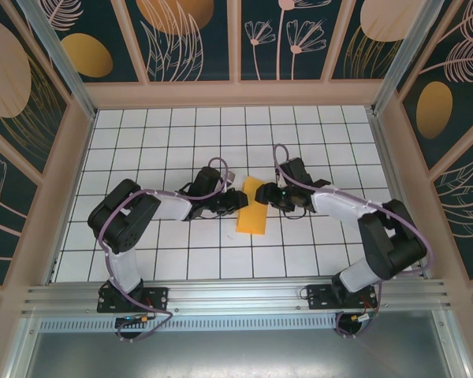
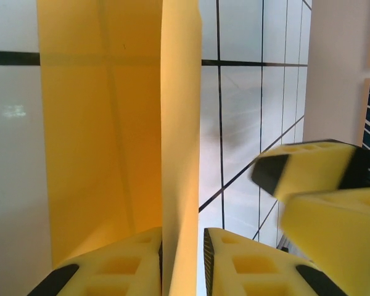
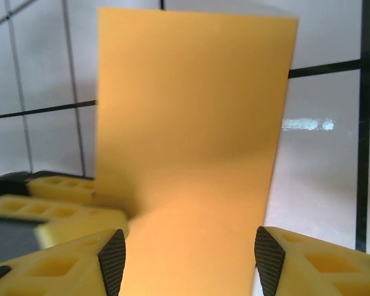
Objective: Fold a paper plane with a square sheet of paper (pick it up from the middle)
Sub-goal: Fold the triangle a second time at the center of the table.
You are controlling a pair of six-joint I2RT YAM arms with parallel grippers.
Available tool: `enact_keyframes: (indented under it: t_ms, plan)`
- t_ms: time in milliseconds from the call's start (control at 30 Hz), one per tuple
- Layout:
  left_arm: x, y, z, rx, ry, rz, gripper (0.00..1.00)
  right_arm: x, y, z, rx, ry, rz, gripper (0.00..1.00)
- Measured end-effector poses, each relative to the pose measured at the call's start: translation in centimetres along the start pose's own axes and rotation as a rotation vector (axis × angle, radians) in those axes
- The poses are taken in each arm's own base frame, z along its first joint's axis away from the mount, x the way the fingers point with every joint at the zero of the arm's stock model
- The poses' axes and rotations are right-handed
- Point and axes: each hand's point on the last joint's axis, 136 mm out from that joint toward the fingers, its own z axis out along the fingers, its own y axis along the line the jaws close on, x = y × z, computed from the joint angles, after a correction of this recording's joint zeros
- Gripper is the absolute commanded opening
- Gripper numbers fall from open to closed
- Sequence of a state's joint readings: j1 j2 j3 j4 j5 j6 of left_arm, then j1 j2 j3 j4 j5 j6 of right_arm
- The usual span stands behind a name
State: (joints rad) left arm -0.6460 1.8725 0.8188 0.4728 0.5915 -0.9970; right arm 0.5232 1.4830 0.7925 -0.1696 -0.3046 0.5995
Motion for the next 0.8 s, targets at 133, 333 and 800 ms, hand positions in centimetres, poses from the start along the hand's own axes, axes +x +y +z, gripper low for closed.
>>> enact_keyframes:
  t_ms: [133, 333, 800]
  plan:
    - [-0.3, 0.0, 0.2, 0.002, -0.002, -0.005, 0.25, 0.8, 1.9, -1.9, -0.028, -0.054, -0.112, 0.59]
    - [-0.7, -0.2, 0.4, 0.006, -0.005, -0.003, 0.26, 5.1, 4.9, -1.5, -0.015, -0.026, -0.338, 0.57]
    - [-0.8, -0.3, 0.4, 0.009, -0.006, -0.008, 0.25, 10.0, 5.6, 1.4, 0.347, -0.022, -0.668, 0.59]
